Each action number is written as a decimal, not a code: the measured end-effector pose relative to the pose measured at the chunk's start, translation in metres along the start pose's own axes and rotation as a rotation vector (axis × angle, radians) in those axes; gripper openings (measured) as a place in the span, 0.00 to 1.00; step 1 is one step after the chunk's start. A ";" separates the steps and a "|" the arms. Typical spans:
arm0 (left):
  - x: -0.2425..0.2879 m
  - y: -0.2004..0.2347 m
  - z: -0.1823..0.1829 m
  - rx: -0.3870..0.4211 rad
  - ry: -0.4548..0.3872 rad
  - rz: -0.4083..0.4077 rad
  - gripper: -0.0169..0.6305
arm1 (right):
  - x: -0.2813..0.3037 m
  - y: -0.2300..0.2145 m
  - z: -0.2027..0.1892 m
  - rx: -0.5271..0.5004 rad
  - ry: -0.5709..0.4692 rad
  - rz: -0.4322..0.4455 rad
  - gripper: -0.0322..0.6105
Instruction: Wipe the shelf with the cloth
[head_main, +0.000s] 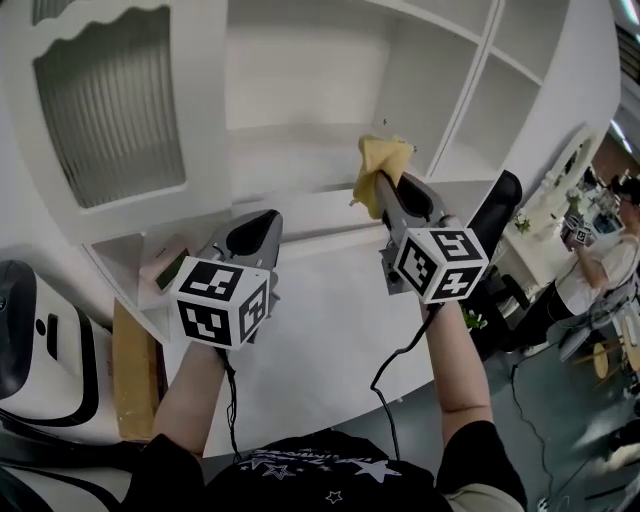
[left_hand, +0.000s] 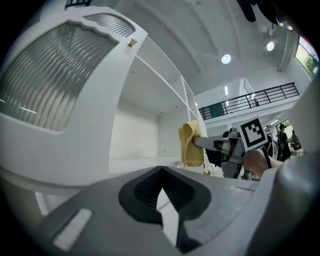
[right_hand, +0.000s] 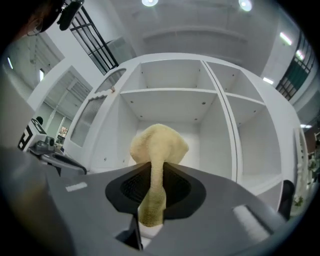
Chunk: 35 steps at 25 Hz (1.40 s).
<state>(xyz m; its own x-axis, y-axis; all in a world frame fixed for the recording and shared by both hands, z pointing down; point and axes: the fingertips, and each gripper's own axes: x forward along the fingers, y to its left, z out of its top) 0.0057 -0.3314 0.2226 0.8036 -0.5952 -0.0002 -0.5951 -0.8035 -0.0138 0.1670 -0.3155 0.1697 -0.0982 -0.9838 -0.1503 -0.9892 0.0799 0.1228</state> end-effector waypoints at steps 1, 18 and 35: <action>0.006 -0.001 0.006 -0.003 -0.009 0.002 0.03 | 0.007 -0.008 0.009 -0.015 -0.013 -0.004 0.18; 0.065 0.012 0.072 0.005 -0.091 0.144 0.03 | 0.152 -0.106 0.102 -0.145 -0.093 -0.159 0.18; 0.090 0.030 0.093 0.013 -0.120 0.152 0.03 | 0.243 -0.168 0.120 -0.015 -0.073 -0.323 0.18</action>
<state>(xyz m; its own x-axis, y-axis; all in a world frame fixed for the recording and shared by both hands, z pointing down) 0.0608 -0.4080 0.1291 0.7002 -0.7034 -0.1224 -0.7101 -0.7038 -0.0177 0.2964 -0.5484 -0.0047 0.2126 -0.9435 -0.2542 -0.9687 -0.2376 0.0717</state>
